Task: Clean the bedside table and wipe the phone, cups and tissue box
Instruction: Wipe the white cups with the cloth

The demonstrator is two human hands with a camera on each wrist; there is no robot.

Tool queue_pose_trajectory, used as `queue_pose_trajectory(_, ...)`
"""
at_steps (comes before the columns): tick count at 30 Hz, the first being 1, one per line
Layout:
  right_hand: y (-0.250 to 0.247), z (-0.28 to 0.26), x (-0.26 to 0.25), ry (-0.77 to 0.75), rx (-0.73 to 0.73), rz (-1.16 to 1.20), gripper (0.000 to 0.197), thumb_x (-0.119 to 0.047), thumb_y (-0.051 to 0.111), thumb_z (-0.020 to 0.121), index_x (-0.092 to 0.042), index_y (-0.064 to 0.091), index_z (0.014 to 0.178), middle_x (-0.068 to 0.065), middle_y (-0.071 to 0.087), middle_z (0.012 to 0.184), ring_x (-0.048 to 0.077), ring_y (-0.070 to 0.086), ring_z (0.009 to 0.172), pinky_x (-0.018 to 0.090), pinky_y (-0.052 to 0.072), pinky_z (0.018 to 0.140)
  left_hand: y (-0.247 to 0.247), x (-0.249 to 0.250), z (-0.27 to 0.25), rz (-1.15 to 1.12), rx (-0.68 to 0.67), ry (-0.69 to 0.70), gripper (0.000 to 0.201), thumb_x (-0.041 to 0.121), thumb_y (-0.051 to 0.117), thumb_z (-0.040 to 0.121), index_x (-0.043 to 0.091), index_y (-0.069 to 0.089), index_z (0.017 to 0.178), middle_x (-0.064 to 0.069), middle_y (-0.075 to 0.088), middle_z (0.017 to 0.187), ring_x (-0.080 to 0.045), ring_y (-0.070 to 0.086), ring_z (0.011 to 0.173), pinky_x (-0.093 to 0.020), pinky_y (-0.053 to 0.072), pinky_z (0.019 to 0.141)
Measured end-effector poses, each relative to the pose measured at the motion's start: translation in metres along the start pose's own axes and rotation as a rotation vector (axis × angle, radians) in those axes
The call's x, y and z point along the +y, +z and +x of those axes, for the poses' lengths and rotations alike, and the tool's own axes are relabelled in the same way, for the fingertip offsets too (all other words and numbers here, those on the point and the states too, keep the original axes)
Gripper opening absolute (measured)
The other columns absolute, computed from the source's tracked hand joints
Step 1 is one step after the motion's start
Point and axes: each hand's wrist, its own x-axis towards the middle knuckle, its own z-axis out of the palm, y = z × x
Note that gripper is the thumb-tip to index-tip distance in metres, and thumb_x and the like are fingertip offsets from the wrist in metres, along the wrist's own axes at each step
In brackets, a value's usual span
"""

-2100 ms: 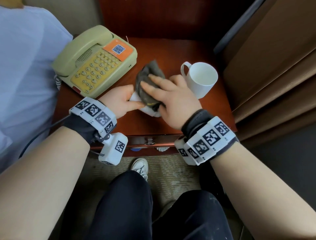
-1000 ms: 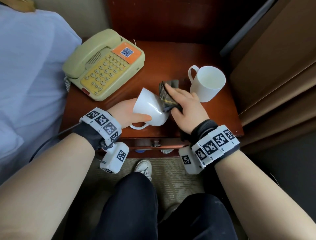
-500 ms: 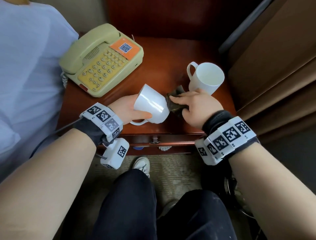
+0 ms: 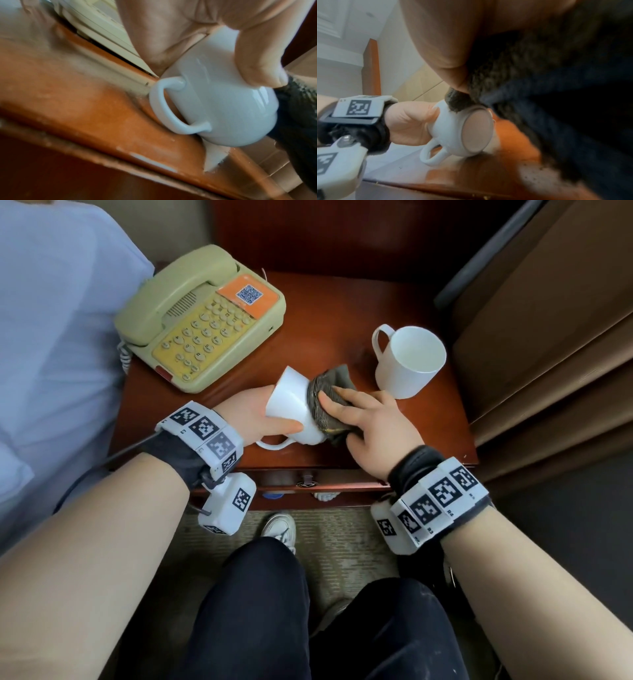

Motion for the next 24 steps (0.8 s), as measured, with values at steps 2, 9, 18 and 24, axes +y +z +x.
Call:
queue_pose_trajectory(2, -0.002, 0.001, 0.002, 0.068, -0.033, 0.015, 0.065, -0.004, 0.041, 0.084, -0.037, 0.035, 0.139, -0.004, 0.033, 0.149, 0.031, 0.035, 0.119, 0.031, 0.029, 0.103, 0.000, 0.000, 0.002, 0.013, 0.017, 0.004, 0.054, 0.020, 0.065, 0.085, 0.013, 0.045, 0.135, -0.008, 0.052, 0.136, -0.022, 0.046, 0.126, -0.026, 0.034, 0.098)
queue_pose_trajectory(9, -0.005, 0.026, -0.003, 0.073, -0.037, 0.049, 0.064, -0.004, 0.038, 0.085, -0.038, 0.035, 0.139, -0.007, 0.035, 0.148, 0.028, 0.034, 0.120, 0.026, 0.025, 0.106, -0.023, -0.030, -0.011, 0.045, -0.233, -0.011, 0.102, 0.054, 0.067, 0.050, 0.022, 0.032, 0.141, 0.009, 0.046, 0.134, -0.007, 0.041, 0.127, -0.029, 0.036, 0.106)
queue_pose_trajectory(18, -0.001, 0.048, 0.003, 0.175, 0.009, 0.157, 0.055, -0.008, 0.042, 0.085, -0.029, 0.045, 0.136, 0.004, 0.049, 0.136, 0.029, 0.043, 0.124, 0.038, 0.034, 0.108, -0.009, -0.041, 0.002, 0.191, -0.026, 0.055, 0.047, 0.016, 0.065, 0.085, 0.012, 0.051, 0.130, -0.005, 0.057, 0.130, -0.020, 0.050, 0.123, -0.023, 0.036, 0.093)
queue_pose_trajectory(24, -0.008, 0.052, 0.004, 0.185, -0.032, 0.171, 0.054, -0.023, 0.041, 0.083, -0.029, 0.042, 0.137, 0.009, 0.049, 0.135, 0.030, 0.043, 0.124, 0.040, 0.033, 0.109, -0.005, -0.046, 0.004, -0.010, 0.063, 0.060, 0.023, 0.017, 0.058, 0.089, 0.014, 0.063, 0.112, 0.005, 0.061, 0.100, -0.012, 0.054, 0.095, -0.019, 0.037, 0.076)
